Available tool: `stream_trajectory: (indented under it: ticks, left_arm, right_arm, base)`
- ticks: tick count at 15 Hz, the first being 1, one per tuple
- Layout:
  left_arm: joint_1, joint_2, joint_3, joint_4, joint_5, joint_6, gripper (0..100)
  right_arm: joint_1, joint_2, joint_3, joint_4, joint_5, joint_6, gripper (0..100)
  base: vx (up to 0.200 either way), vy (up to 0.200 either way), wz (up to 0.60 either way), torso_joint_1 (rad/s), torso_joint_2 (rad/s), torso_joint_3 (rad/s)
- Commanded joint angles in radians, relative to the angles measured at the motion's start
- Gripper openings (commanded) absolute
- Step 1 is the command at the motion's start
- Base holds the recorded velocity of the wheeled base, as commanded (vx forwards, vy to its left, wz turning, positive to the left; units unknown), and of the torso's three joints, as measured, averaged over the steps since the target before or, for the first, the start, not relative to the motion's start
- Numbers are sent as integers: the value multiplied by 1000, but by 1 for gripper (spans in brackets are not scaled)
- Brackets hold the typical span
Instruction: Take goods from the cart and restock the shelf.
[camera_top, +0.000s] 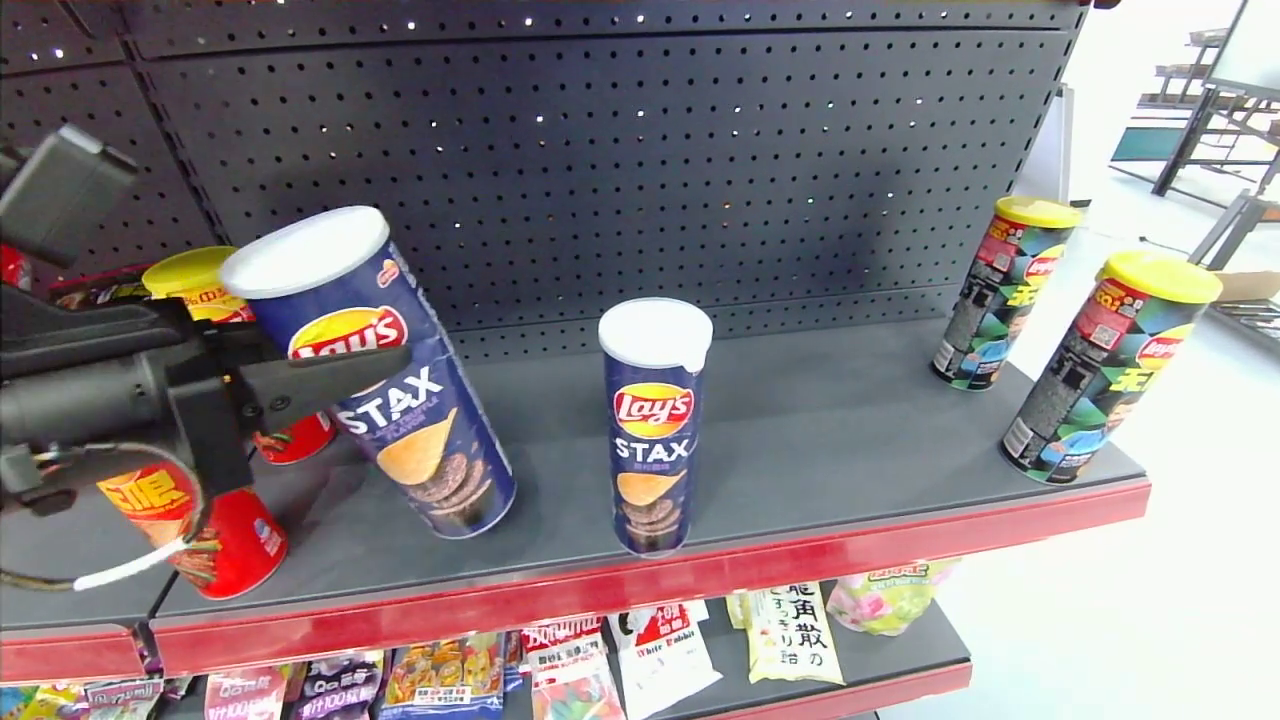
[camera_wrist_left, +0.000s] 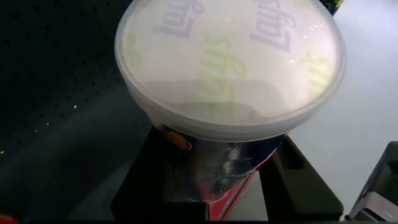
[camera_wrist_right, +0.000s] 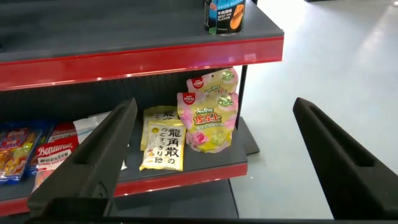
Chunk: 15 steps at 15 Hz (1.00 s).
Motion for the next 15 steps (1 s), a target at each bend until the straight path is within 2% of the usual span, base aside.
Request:
stream_trajectory:
  ticks: [1,2,5,6,8,10,11,13,15]
  left_arm:
    - [-10,148,-63,-49,0,25,0]
    - [-11,179,-72,-71,-1,27,0]
    - [-14,306,-108,-150,-4,62,0]
    - [-28,366,-138,-187,-21,65,0]
    - [-29,492,-272,-204,-50,91,0]
    - [-34,535,-324,-204,-64,94,0]
    - [-34,593,-387,-207,-104,117,0]
    - [-36,634,-434,-209,-155,126,0]
    - [-34,679,-482,-206,-201,179,0]
  right_arm:
    - [0,-3,0,0,-2,0,100]
    - [0,-3,0,0,0,0,100]
    - [0,-3,0,0,0,0,100]
    - [0,-3,0,0,0,-1,100]
    - [0,-3,0,0,0,0,100]
    - [0,-3,0,0,0,0,100]
    - [0,-3,0,0,-2,-1,100]
    - [0,-3,0,0,0,0,100]
    - [0,-3,0,0,0,0,100]
  base:
    - [0,0,0,0,0,0]
    - [0,0,0,0,0,0]
    - [0,0,0,0,0,0]
    - [0,0,0,0,0,0]
    - [0,0,0,0,0,0]
    - [0,0,0,0,0,0]
    - [0,0,0,0,0,0]
    - [0,0,0,0,0,0]
    - [0,0,0,0,0,0]
